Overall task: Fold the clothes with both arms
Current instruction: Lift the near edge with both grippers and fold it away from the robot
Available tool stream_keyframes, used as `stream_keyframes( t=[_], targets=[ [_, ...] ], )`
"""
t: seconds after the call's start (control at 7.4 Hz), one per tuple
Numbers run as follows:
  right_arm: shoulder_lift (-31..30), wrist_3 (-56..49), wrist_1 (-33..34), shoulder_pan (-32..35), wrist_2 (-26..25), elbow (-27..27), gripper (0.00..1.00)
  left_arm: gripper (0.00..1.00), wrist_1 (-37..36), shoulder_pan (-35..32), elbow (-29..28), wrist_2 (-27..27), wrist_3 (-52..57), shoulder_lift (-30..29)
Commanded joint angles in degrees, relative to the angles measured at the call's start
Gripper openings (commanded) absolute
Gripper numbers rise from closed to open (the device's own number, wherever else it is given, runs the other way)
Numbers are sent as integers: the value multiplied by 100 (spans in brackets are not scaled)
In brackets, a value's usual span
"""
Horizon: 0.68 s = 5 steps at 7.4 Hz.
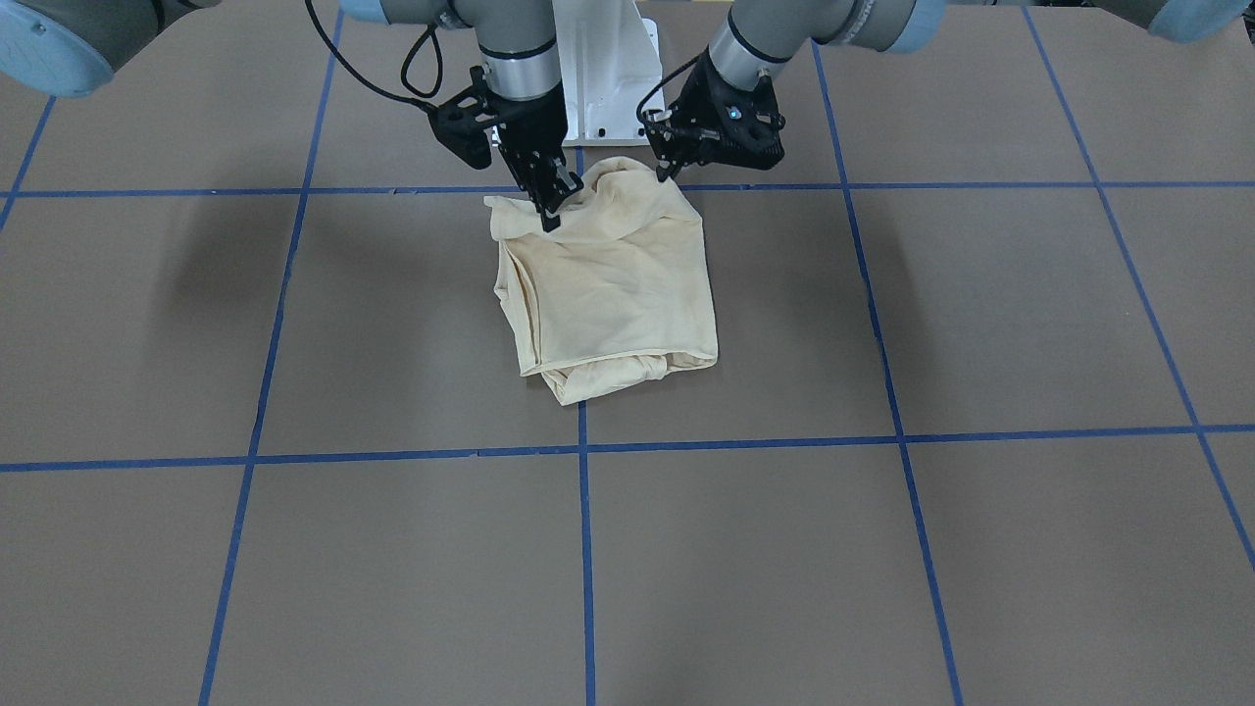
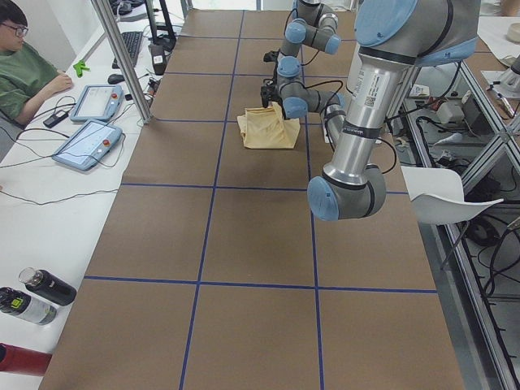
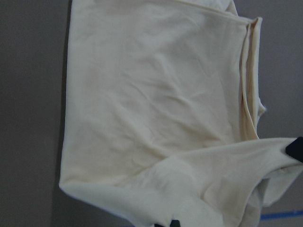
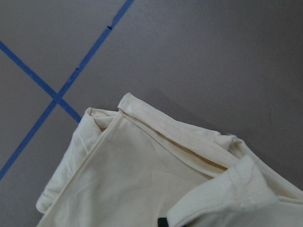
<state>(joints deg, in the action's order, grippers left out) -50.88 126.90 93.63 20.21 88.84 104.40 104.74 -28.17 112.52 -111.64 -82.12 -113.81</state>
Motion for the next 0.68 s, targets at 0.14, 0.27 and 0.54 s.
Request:
stream_keyframes(
  t=[0.14,0.27,0.54],
  targets=[
    [227,-419,-626,359,-7,-798,0,0,2,-539,-845,362,476,-413],
    [227,-482,-635,439,-7,-798,0,0,2,-636,-863,362,512,-414],
    [236,-683,-644,553,-7,-903,0,0,72,-646,-1327,694,530,-580]
  ],
)
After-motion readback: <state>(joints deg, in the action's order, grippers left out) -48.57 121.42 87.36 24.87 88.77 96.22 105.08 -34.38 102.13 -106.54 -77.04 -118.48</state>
